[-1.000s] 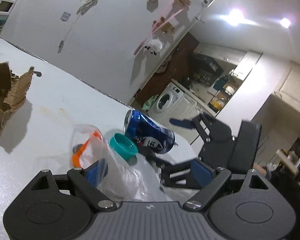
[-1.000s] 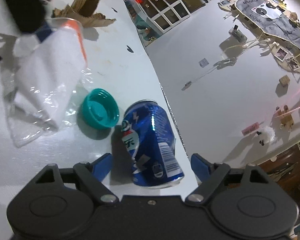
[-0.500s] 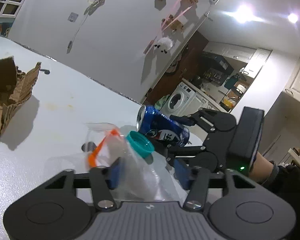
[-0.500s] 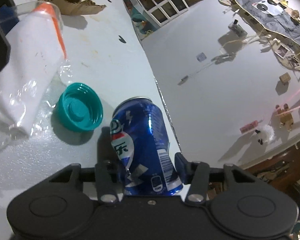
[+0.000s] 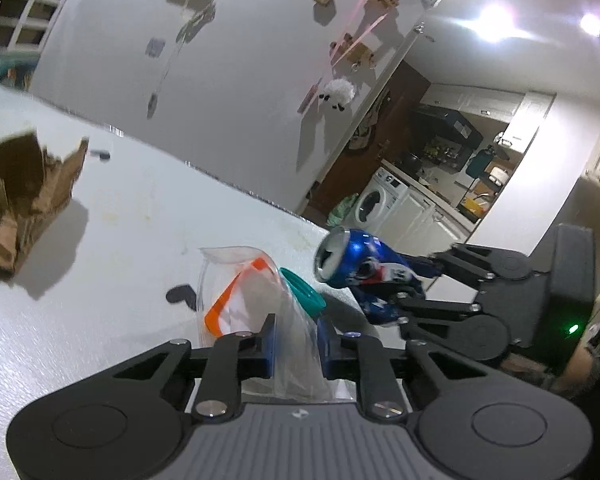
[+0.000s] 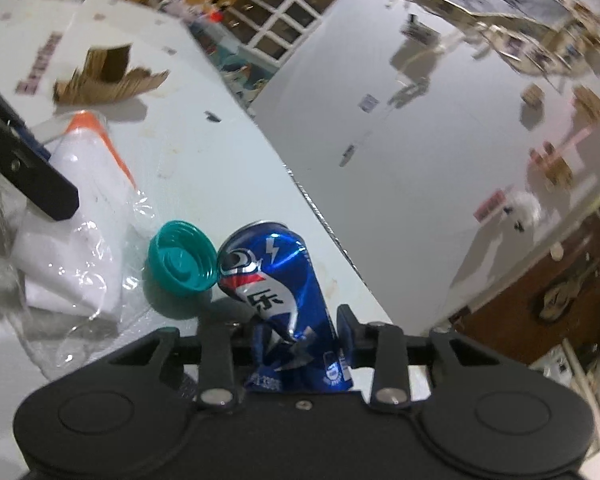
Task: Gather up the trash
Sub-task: 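Grasp the clear plastic bag with left tool while right tool grasps blue Pepsi can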
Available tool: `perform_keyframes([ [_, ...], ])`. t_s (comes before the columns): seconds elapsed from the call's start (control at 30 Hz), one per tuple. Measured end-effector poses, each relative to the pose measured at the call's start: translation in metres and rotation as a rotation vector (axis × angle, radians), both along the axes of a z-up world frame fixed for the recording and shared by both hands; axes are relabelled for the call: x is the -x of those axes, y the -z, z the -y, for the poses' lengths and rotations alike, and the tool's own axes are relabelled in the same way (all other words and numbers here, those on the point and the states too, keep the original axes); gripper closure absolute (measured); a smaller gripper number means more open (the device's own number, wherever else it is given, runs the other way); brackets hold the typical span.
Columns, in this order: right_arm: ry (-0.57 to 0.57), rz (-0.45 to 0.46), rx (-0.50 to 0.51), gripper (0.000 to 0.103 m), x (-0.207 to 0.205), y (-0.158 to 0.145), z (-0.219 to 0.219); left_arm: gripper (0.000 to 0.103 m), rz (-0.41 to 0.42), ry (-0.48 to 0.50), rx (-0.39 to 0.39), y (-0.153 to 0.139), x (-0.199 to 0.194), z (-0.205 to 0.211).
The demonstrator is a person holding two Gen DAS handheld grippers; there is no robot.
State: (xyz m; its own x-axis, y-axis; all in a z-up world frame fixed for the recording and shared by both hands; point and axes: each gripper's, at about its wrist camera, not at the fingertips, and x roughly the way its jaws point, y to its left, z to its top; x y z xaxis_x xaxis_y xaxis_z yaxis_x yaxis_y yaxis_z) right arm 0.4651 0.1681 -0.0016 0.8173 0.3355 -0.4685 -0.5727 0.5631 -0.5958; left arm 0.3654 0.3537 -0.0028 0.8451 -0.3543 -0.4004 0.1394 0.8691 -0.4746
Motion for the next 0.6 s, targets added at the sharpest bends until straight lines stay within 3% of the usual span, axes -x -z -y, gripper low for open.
perform_keyframes([
  [0.33, 0.060, -0.042, -0.214, 0.073, 0.030, -0.023, 0.037, 0.084, 0.073, -0.131, -0.195, -0.020, 0.020, 0.036],
  [0.6, 0.101, -0.081, -0.371, 0.073, 0.053, -0.035, 0.075, 0.084, 0.128, -0.176, -0.355, -0.030, 0.036, 0.083],
])
